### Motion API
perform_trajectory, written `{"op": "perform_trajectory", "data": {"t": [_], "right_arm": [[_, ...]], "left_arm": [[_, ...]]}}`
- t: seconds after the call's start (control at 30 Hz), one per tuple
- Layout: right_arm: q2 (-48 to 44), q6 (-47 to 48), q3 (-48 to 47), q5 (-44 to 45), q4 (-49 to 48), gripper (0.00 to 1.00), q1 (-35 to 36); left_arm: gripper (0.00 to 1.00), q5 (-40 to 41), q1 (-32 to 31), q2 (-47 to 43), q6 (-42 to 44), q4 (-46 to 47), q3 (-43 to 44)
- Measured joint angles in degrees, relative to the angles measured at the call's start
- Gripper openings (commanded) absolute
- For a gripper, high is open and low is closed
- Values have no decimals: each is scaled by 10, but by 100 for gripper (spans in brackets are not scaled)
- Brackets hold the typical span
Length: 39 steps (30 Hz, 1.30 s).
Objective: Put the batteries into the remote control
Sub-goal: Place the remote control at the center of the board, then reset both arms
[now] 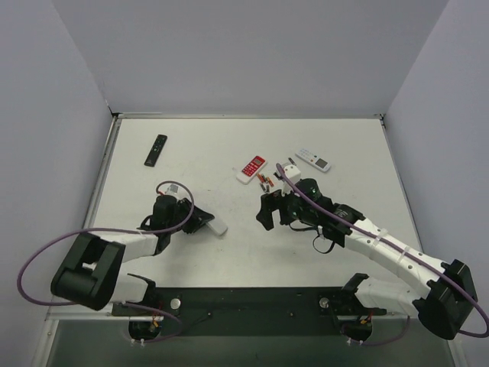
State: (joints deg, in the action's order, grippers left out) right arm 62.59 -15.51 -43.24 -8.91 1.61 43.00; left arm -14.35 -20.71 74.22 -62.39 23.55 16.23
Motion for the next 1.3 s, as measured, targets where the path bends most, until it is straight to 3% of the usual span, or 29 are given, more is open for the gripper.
{"op": "perform_trajectory", "data": {"t": [0.17, 0.27, 0.3, 0.33, 0.4, 0.43, 0.5, 0.57, 0.67, 0.87, 1.07, 1.3], "right_arm": [[-28, -10, 18, 2, 3, 97, -14], [-50, -10, 29, 6, 5, 96, -22], [-56, -11, 31, 6, 6, 96, -24], [-60, -11, 33, 7, 8, 97, -27], [-68, -10, 35, 8, 11, 96, -30], [-72, -10, 35, 8, 13, 97, -32], [-79, -10, 37, 10, 14, 96, -34], [-84, -10, 39, 10, 17, 96, -37], [-85, -10, 39, 12, 19, 97, -38], [-98, -16, 44, 42, 28, 97, -42], [-129, -37, 44, 128, 64, 98, -50], [-190, -57, 44, 232, 115, 99, -57]], "left_arm": [[3, -56, 61, 117, -2, 67, 52], [14, -84, 82, 170, -4, 97, 80], [19, -93, 87, 184, -5, 103, 87], [30, -101, 90, 195, -5, 109, 92], [39, -110, 95, 204, -9, 116, 93], [50, -111, 96, 205, -9, 115, 93], [59, -103, 99, 202, 2, 101, 90], [75, -98, 103, 181, 6, 83, 86], [89, -65, 104, 124, 37, 20, 87], [92, 41, 104, 20, 95, -138, 93], [93, 150, 104, -118, 126, -313, 97], [93, 229, 104, -295, 189, -451, 194]]}}
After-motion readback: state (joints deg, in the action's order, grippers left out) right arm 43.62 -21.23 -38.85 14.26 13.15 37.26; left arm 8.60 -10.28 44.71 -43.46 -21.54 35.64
